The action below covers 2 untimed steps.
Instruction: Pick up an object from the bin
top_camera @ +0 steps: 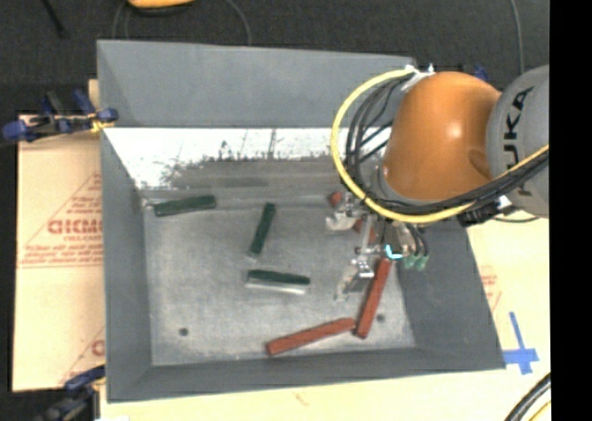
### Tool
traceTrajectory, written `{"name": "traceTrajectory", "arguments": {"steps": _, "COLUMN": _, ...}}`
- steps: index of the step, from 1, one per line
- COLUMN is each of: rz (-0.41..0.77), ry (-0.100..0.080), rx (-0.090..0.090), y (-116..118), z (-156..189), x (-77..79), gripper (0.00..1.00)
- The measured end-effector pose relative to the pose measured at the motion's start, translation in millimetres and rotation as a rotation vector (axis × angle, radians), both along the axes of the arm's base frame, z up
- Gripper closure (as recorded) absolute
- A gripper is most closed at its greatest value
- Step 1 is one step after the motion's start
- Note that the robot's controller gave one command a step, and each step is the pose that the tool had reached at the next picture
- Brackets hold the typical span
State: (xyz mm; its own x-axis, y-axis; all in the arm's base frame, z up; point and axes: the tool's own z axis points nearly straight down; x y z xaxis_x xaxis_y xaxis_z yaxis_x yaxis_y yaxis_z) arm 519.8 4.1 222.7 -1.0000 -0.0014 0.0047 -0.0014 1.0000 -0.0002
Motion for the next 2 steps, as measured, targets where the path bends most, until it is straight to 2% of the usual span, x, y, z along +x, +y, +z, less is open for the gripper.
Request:
{"name": "traceTrajectory", "arguments": {"steps": 1, "rz": 0.0, "ry": -0.008, "rx": 0.0, "y": 0, "z": 4, "x": 1.6, "gripper": 0.0}}
{"name": "traceTrajectory", "arguments": {"steps": 2, "rz": 0.033, "ry": -0.016, "rx": -0.001, "y": 9, "z": -42, "x": 1.1, "gripper": 0.0}}
